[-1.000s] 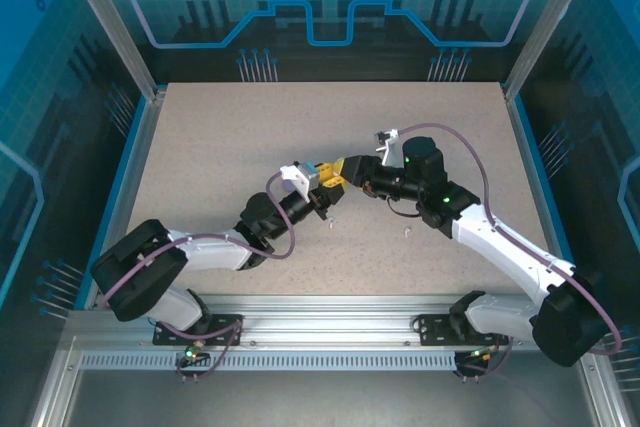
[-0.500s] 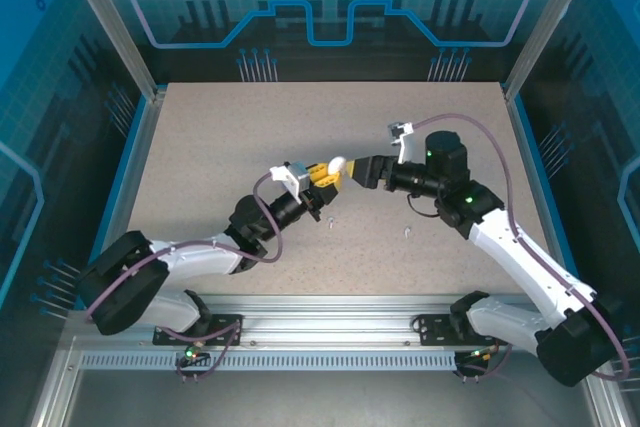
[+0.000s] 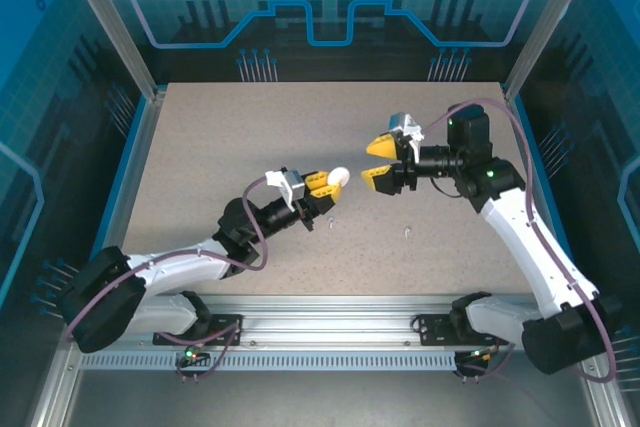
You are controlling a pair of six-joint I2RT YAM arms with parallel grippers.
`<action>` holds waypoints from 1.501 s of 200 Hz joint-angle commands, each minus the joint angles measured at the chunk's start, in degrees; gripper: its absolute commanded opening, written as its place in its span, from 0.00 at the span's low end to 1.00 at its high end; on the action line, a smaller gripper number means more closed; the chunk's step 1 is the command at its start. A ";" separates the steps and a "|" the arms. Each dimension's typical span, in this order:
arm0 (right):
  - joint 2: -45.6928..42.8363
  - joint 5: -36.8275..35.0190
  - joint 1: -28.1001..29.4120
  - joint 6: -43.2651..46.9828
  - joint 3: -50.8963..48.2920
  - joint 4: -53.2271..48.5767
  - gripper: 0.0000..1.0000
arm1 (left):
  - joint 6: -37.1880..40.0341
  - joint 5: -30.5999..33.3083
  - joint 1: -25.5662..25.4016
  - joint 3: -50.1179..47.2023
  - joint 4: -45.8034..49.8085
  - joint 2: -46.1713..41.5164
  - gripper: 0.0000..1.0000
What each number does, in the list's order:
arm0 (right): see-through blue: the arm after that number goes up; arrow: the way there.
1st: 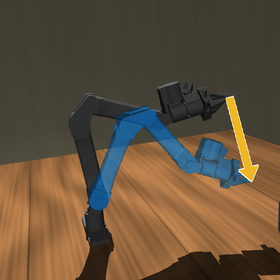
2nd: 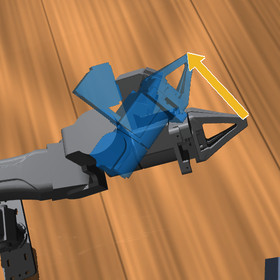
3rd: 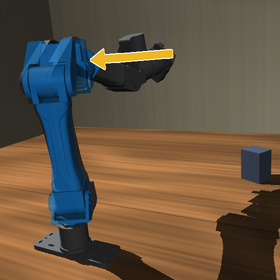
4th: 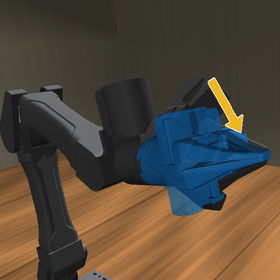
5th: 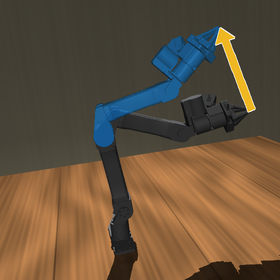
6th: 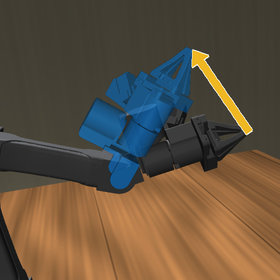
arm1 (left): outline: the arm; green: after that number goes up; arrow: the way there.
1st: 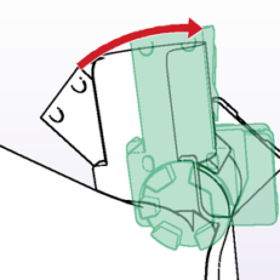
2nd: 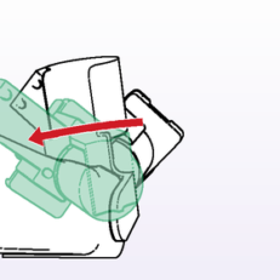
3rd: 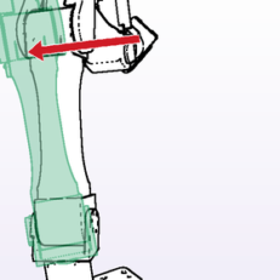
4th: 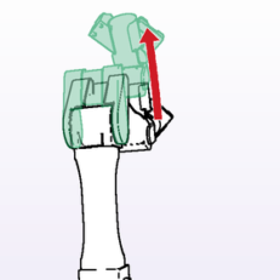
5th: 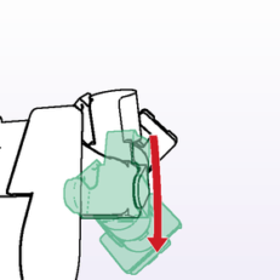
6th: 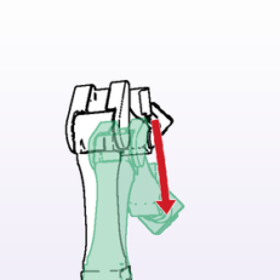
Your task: Insert the wireless bluetooth earbuds into the charging case
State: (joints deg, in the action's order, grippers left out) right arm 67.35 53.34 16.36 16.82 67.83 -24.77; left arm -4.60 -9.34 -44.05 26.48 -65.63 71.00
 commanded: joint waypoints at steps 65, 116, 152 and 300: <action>9.85 7.39 1.48 31.73 11.10 -22.28 0.54 | -0.47 -4.20 0.18 -0.55 0.32 -1.92 0.17; 15.17 8.61 4.85 36.26 14.50 -26.68 0.54 | -0.58 -4.45 0.14 -0.46 0.03 -1.83 0.17; 18.35 9.79 5.77 39.77 17.60 -30.94 0.48 | -0.30 -4.51 0.12 -0.55 0.04 -2.12 0.17; 21.46 10.02 7.24 44.53 20.72 -37.43 0.13 | 0.03 -4.09 0.11 -1.38 0.23 -2.27 0.20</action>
State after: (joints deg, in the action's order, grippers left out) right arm 88.44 62.08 22.72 59.61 86.59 -59.92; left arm -4.51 -13.39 -44.03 25.93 -64.86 69.52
